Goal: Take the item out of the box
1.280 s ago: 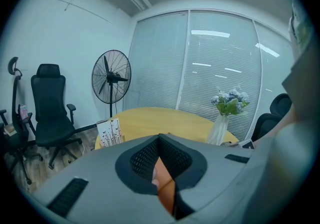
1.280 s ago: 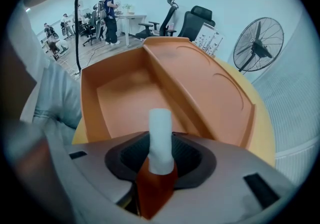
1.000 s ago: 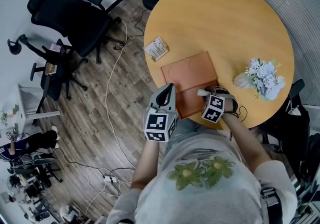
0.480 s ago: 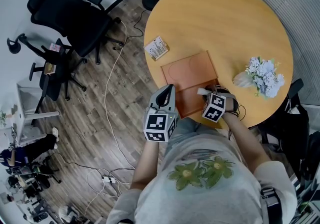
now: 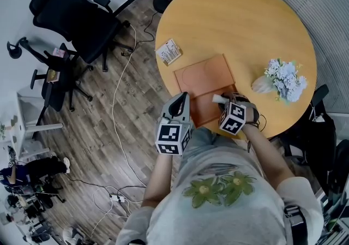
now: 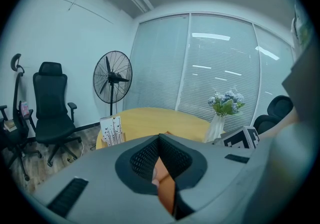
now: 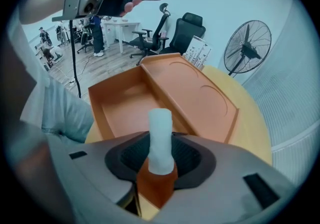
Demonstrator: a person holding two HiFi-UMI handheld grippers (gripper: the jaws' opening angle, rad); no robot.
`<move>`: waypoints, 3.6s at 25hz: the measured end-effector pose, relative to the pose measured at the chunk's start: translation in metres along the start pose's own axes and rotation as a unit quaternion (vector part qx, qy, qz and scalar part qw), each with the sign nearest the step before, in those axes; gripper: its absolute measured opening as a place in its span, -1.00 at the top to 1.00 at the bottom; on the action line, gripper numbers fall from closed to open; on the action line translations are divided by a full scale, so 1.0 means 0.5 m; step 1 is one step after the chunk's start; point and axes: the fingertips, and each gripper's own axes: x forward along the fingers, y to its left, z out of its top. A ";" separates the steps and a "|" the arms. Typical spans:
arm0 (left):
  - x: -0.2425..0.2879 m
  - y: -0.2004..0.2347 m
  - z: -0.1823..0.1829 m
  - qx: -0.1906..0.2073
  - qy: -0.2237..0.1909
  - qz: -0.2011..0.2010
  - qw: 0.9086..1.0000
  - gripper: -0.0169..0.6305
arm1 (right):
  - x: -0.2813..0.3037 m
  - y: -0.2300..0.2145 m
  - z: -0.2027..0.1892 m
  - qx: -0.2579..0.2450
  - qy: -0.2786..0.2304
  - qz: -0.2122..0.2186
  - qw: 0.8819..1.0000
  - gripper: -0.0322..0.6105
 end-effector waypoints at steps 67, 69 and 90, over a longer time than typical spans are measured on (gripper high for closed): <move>-0.029 -0.064 0.046 0.014 -0.031 -0.018 0.999 0.94 | -0.345 -0.065 0.204 0.131 -0.347 -0.084 0.925 0.46; -0.030 -0.068 0.047 0.014 -0.033 -0.019 0.999 0.94 | -0.351 -0.063 0.207 0.139 -0.357 -0.082 0.920 0.46; -0.053 -0.084 0.056 0.012 -0.050 -0.016 0.999 0.94 | -0.394 -0.072 0.211 0.200 -0.421 -0.057 0.883 0.49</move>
